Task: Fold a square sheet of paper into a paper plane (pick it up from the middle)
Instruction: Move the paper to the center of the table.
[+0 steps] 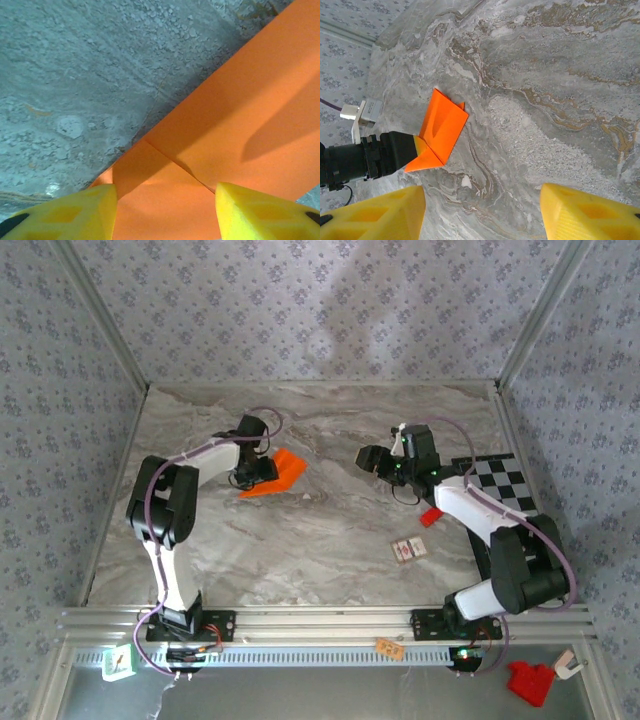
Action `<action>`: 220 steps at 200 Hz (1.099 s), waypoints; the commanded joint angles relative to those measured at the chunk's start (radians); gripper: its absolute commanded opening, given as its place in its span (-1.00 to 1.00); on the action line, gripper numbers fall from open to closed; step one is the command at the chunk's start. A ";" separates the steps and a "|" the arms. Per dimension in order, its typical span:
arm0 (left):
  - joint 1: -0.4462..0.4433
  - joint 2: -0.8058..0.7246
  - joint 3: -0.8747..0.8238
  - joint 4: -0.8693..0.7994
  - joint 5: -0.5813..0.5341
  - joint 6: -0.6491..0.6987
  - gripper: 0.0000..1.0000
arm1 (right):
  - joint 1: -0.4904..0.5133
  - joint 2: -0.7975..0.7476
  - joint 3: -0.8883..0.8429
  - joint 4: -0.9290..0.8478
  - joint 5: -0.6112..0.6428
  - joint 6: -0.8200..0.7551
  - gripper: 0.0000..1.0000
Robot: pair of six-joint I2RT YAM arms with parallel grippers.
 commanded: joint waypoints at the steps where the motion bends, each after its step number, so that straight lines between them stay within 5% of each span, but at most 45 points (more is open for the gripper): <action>1: -0.011 0.017 0.014 0.005 0.064 0.006 0.05 | 0.011 0.027 0.033 0.009 -0.011 0.012 0.28; 100: -0.202 -0.003 -0.078 0.064 0.184 -0.156 -0.03 | 0.105 0.160 0.069 -0.021 0.011 0.062 0.18; 161: -0.243 -0.048 -0.153 0.184 0.240 -0.376 -0.18 | 0.210 0.301 0.126 -0.039 -0.008 0.144 -0.25; 220: -0.243 -0.057 -0.191 0.239 0.283 -0.440 -0.36 | 0.253 0.436 0.200 -0.058 -0.045 0.166 -0.61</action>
